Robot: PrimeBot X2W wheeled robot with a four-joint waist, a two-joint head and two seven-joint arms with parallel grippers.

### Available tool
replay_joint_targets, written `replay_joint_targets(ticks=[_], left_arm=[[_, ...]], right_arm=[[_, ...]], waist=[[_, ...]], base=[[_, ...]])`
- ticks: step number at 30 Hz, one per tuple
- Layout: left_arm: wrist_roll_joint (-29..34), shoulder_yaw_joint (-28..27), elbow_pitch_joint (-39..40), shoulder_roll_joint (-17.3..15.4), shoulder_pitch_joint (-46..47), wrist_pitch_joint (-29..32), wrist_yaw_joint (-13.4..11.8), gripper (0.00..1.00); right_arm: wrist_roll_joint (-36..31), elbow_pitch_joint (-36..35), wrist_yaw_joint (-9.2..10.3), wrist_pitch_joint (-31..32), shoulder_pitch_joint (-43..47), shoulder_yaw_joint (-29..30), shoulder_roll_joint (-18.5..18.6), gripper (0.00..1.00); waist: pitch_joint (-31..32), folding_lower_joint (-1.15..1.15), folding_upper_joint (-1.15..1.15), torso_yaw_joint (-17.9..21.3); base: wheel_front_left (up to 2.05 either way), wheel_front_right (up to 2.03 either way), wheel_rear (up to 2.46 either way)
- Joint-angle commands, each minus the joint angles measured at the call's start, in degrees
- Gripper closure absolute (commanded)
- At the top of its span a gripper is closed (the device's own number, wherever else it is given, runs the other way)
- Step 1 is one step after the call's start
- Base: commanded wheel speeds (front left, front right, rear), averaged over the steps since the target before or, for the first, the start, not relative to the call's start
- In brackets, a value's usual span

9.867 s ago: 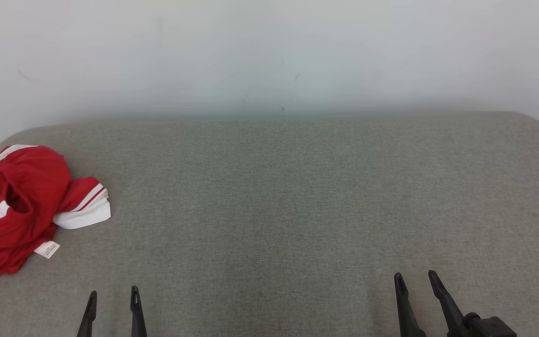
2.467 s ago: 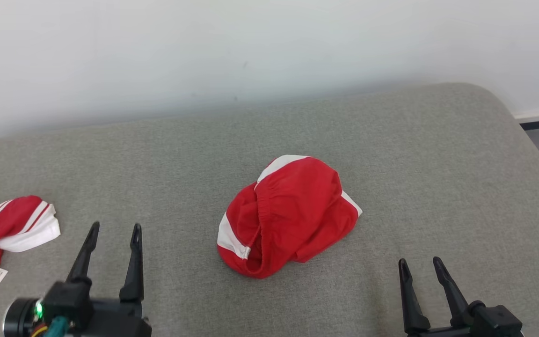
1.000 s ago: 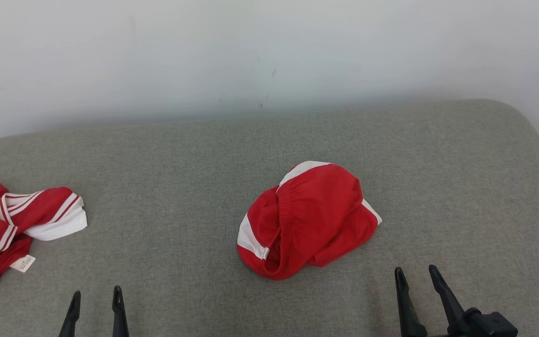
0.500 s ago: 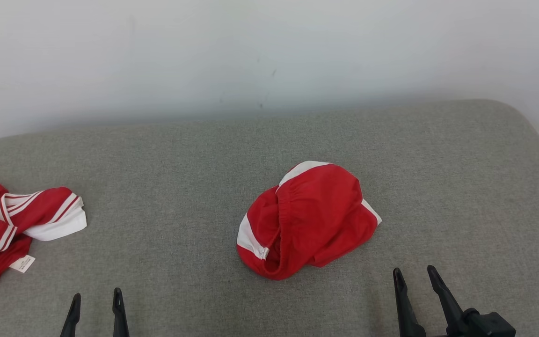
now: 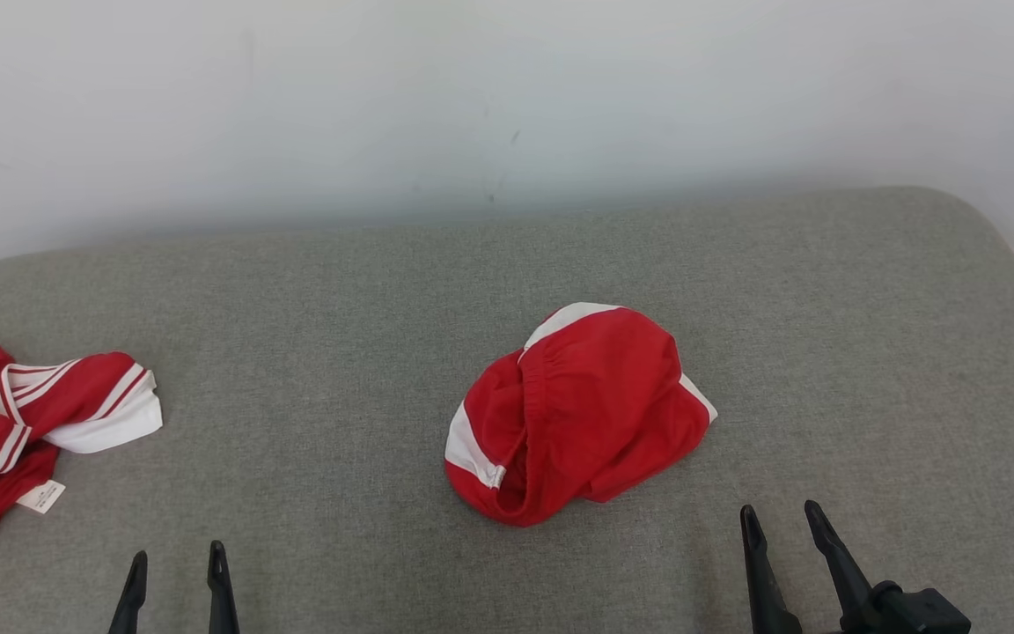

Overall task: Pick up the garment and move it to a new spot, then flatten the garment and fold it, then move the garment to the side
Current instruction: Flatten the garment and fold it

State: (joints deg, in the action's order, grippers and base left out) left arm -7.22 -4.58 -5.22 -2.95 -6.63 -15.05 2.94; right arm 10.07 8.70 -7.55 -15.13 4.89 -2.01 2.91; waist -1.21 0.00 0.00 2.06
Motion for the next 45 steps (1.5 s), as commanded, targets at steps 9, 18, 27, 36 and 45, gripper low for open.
replay_joint_targets(ticks=[9, 18, 27, 36, 45], left_arm=[[-1.91, 5.11, -0.94, 0.10, 3.79, -0.20, 1.67, 0.00], [-3.93, 15.46, -8.19, 0.07, 12.65, -0.20, 3.93, 0.00], [-4.52, 20.02, -19.10, 0.03, 19.51, -0.20, 4.46, 0.00], [-5.50, 19.76, -28.32, -0.01, 22.31, -0.20, 4.45, 0.00], [-5.91, 19.22, -28.20, 0.04, 24.54, -0.20, 4.48, 1.00]], right_arm=[[0.09, 0.26, 0.12, -0.03, -0.77, -0.58, -0.05, 0.00], [1.09, 0.34, 0.12, -0.03, -2.11, -1.46, -0.04, 0.00], [2.25, 0.38, 0.12, -0.03, -3.60, -1.55, -0.06, 0.00], [2.92, 0.25, 0.12, -0.03, -3.91, -1.31, -0.08, 0.00], [1.98, 0.10, 0.12, -0.03, -3.79, -0.29, -0.07, 0.00]], waist=[[-0.67, 0.00, 0.00, 1.49], [-2.91, 0.00, 0.00, 7.41], [-6.13, 0.00, 0.00, 14.05], [-7.73, 0.00, 0.00, 17.44], [-6.95, 0.00, 0.00, 15.72]], base=[[0.00, 0.00, 0.00], [0.00, 0.00, 0.00], [0.00, 0.00, 0.00], [0.00, 0.00, 0.00], [0.00, 0.00, 0.00]])
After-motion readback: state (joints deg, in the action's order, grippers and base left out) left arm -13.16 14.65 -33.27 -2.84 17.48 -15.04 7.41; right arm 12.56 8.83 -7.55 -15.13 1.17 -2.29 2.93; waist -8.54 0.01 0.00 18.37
